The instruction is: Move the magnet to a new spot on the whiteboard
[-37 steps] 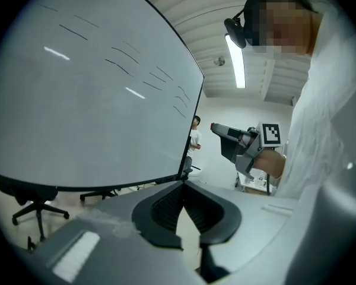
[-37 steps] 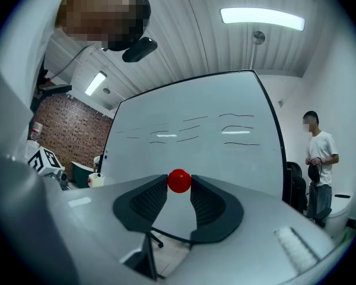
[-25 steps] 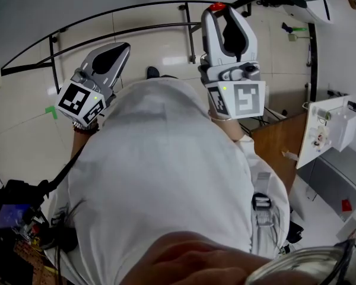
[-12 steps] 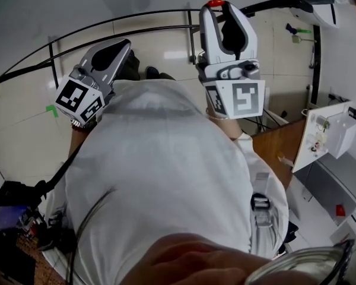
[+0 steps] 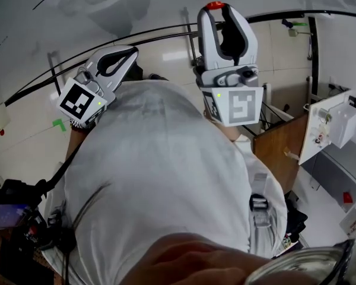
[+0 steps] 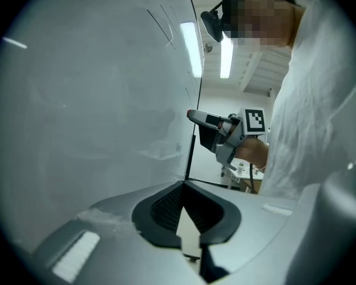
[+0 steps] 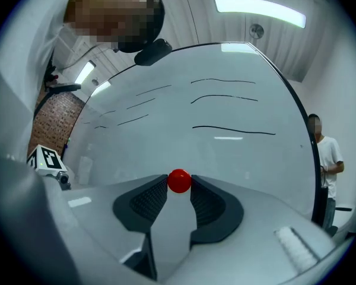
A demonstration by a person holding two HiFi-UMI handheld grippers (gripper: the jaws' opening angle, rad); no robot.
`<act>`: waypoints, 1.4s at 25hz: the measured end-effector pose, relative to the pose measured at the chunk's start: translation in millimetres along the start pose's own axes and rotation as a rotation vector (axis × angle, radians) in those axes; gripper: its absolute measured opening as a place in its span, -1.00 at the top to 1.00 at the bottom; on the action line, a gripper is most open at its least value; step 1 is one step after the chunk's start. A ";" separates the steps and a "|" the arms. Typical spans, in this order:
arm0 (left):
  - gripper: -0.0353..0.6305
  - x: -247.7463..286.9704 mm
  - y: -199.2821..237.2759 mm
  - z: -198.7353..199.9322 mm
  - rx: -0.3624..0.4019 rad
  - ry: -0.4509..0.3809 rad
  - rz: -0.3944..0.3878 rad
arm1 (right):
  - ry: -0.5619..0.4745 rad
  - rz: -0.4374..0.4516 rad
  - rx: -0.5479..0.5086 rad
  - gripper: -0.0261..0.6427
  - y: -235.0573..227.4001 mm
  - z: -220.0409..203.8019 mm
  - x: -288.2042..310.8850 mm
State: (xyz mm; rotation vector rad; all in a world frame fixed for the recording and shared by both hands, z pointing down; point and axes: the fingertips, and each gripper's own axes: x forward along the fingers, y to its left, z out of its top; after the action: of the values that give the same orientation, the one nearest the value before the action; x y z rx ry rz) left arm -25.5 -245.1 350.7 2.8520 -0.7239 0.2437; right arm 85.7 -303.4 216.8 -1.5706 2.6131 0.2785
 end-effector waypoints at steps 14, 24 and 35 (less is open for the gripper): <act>0.89 20.2 -8.9 -10.4 0.053 0.071 -0.287 | 0.023 -0.126 -0.066 0.54 -7.0 0.5 18.9; 0.89 27.7 -11.9 1.1 0.046 0.066 -0.297 | 0.025 -0.082 -0.027 0.47 -4.2 -1.0 25.6; 0.89 13.0 -51.9 -23.6 -0.055 0.053 -0.060 | 0.077 0.118 0.071 0.46 17.2 -27.2 -19.6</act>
State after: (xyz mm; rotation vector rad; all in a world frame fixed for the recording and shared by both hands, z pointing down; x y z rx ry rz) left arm 8.3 -200.9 368.9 2.7989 -0.6247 0.2844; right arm 80.4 -283.9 248.7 -1.4362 2.7457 0.1334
